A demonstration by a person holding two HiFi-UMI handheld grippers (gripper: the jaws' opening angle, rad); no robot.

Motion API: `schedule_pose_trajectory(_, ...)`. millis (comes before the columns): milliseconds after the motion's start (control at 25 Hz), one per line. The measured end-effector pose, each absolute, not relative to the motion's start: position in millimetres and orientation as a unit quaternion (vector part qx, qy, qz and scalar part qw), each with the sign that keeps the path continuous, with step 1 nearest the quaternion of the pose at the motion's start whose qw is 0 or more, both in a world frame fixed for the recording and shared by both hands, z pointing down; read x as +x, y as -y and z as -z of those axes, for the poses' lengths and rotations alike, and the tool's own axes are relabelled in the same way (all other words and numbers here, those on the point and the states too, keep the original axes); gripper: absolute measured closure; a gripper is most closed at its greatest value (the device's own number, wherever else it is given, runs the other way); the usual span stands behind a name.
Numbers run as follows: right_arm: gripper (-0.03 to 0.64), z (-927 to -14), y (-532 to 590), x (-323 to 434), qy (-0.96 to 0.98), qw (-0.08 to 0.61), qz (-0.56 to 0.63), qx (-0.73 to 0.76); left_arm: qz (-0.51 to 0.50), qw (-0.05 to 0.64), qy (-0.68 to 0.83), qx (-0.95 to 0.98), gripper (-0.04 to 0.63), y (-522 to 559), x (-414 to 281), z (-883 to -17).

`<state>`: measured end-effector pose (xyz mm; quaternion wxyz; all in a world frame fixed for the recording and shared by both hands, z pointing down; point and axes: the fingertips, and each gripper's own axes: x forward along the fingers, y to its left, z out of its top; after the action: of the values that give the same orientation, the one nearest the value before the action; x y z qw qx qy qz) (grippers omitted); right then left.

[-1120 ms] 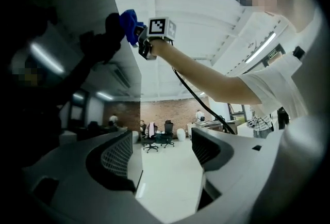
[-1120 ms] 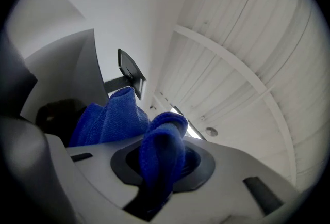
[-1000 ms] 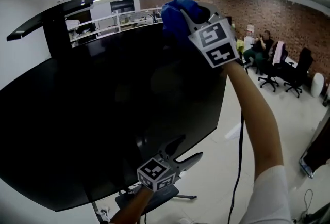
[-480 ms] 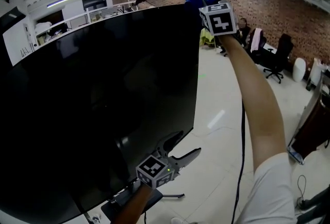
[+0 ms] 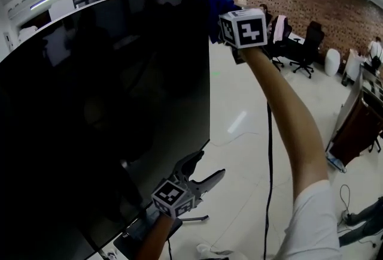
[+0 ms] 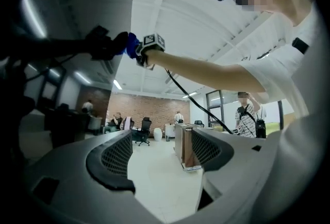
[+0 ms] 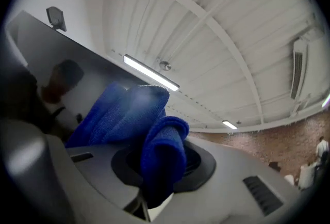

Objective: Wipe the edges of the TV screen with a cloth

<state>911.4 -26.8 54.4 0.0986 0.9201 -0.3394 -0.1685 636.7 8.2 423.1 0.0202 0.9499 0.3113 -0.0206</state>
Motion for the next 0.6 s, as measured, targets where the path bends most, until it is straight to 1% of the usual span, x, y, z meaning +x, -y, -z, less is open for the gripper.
schedule_pose_trajectory(120, 0.531, -122, 31, 905, 0.380, 0.050, 0.133, 0.914, 0.026, 0.013, -0.317, 0.948, 0.256, -18, 628, -432)
schedule_pose_trajectory(200, 0.532, -176, 32, 904, 0.398, 0.037, 0.108, 0.910, 0.020, 0.011, -0.310, 0.950, 0.256, -26, 621, -432)
schedule_pose_trajectory(320, 0.532, -260, 33, 906, 0.411, 0.044, 0.071, 0.908, 0.015, -0.004, -0.304, 0.953, 0.256, -28, 619, -448)
schedule_pose_trajectory(440, 0.533, -344, 37, 905, 0.414, 0.055, 0.028, 0.908, 0.008, -0.001, -0.293, 0.956, 0.256, -25, 617, -459)
schedule_pose_trajectory(600, 0.535, -460, 34, 903, 0.400, 0.050, -0.035, 0.915, 0.002, -0.002, -0.275, 0.961, 0.256, -17, 613, -487)
